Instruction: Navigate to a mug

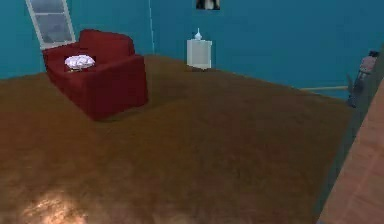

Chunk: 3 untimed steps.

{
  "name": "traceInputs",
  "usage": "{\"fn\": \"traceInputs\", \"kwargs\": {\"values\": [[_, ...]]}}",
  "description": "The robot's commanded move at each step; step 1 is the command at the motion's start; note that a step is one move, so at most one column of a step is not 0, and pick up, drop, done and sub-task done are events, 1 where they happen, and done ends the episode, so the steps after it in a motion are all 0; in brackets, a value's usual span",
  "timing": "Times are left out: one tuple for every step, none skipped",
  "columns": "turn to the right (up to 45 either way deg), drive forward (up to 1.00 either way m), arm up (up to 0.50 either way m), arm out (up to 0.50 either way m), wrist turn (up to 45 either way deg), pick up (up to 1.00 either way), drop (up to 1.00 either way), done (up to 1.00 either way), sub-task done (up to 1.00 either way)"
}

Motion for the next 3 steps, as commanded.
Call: {"fn": "traceInputs", "kwargs": {"values": [[45.0, 0.0, 0.0, 0.0, 0.0, 0.0, 0.0, 0.0, 0.0], [0.0, 0.25, 0.0, 0.0, 0.0, 0.0, 0.0, 0.0, 0.0], [-45.0, 0.0, 0.0, 0.0, 0.0, 0.0, 0.0, 0.0, 0.0]]}}
